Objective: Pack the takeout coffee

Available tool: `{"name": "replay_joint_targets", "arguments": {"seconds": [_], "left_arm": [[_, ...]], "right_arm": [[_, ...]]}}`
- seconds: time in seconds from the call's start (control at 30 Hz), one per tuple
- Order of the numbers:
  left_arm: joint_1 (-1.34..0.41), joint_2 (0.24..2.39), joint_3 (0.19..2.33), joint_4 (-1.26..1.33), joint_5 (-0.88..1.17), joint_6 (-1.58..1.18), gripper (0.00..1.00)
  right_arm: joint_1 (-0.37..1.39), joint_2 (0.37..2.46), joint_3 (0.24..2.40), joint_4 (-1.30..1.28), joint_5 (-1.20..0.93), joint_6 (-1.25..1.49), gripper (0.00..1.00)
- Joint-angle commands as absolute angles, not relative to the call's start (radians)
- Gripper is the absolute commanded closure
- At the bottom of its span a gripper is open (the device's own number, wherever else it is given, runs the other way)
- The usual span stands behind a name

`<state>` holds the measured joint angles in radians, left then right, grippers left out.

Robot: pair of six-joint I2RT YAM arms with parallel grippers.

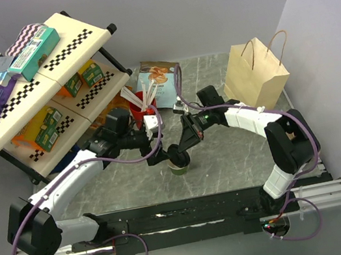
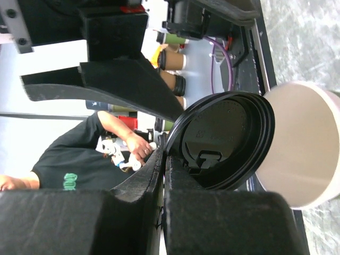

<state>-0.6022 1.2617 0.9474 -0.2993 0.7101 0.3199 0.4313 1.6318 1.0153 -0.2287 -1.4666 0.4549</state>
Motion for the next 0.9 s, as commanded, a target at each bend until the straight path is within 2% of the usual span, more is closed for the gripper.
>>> {"name": "replay_joint_targets", "arguments": {"seconds": [0.0, 0.63, 0.87], "left_arm": [[-0.621, 1.275, 0.969, -0.264, 0.735, 0.334, 0.01], [-0.638, 1.287, 0.95, -0.238, 0.721, 0.328, 0.01], [-0.638, 1.282, 0.942, -0.236, 0.713, 0.33, 0.01]], "right_arm": [[0.429, 1.652, 1.063, -0.359, -1.464, 0.327, 0.98], [0.417, 1.654, 1.114, -0.48, -1.345, 0.218, 0.91], [0.414, 1.655, 1.138, -0.537, -1.286, 0.167, 0.8]]}}
